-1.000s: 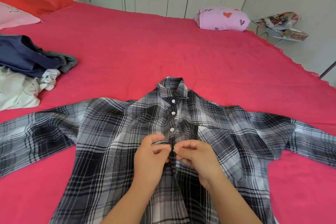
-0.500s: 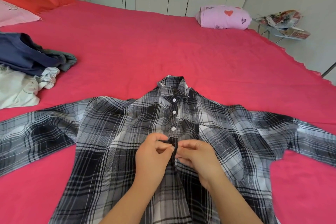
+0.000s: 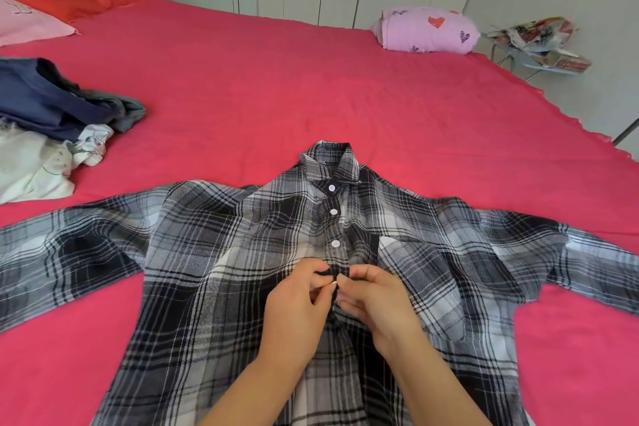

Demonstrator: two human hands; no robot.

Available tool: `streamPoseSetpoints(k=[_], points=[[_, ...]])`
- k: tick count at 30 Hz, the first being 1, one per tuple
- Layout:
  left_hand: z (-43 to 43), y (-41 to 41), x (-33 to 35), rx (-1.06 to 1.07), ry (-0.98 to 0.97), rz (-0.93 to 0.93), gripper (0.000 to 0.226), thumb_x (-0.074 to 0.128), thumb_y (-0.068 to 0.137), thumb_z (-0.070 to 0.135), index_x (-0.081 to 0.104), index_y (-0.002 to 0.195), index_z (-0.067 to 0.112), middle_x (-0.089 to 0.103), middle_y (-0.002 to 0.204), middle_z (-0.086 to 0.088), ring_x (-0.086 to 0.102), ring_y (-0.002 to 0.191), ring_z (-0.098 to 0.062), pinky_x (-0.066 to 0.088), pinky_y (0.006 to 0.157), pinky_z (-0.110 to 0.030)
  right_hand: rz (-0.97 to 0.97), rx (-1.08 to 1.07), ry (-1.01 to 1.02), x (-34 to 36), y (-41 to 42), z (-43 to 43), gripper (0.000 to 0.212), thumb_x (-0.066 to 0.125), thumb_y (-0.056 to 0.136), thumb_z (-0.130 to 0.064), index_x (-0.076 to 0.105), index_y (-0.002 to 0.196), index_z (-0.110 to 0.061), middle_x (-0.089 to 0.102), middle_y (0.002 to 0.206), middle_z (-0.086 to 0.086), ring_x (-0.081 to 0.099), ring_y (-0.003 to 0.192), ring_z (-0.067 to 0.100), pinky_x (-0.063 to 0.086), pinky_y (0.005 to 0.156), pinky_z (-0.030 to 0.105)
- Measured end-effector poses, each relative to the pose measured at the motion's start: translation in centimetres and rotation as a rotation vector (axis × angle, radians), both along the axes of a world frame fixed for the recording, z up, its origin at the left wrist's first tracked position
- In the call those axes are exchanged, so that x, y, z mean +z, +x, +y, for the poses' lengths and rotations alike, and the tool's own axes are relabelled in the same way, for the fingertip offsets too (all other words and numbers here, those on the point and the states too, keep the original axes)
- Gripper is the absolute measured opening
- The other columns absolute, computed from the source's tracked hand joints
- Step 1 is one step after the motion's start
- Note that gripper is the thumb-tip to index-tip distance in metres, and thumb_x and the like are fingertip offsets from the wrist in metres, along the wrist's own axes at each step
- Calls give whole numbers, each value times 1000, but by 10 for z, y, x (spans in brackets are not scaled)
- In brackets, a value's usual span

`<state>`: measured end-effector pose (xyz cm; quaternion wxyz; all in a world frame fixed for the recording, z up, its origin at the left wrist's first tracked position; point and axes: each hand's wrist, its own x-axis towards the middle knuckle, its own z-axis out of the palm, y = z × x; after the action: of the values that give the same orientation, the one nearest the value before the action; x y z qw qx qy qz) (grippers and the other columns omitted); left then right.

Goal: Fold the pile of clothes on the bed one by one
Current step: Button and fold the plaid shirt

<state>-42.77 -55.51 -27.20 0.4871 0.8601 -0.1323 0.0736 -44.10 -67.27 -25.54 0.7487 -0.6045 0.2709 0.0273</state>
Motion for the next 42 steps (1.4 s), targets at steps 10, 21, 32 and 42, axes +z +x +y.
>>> streamPoseSetpoints(k=[10, 21, 32, 42], points=[[-2, 11, 8, 6, -39, 162, 11, 71, 79, 18, 70, 70, 24, 64, 67, 15, 60, 68, -1, 42, 67, -6, -78, -49, -261, -8, 2, 5, 21, 58, 86, 2, 57, 100, -13, 54, 51, -5, 51, 58, 12, 48, 64, 27], [0, 23, 34, -153, 435, 32, 15, 49, 92, 24, 58, 85, 16, 59, 79, 4, 51, 73, -9, 38, 62, -20, -142, 45, -534, -5, -3, 10, 33, 63, 82, -7, 53, 106, -27, 61, 67, -7, 53, 61, 5, 44, 63, 19], [11, 34, 48, -170, -211, 796, 8, 58, 84, -4, 60, 78, 1, 64, 70, -14, 66, 51, -16, 52, 48, -20, -256, 154, -832, -1, -8, 8, 38, 59, 80, -3, 50, 100, -33, 61, 76, -6, 52, 63, 3, 41, 62, 11], [6, 36, 42, -241, 67, 531, 19, 53, 92, 6, 53, 76, 18, 62, 70, -4, 63, 51, -9, 54, 52, -21, -273, 134, -656, -1, -8, 2, 32, 61, 83, -2, 60, 90, -33, 68, 75, 0, 60, 70, 11, 47, 68, 20]])
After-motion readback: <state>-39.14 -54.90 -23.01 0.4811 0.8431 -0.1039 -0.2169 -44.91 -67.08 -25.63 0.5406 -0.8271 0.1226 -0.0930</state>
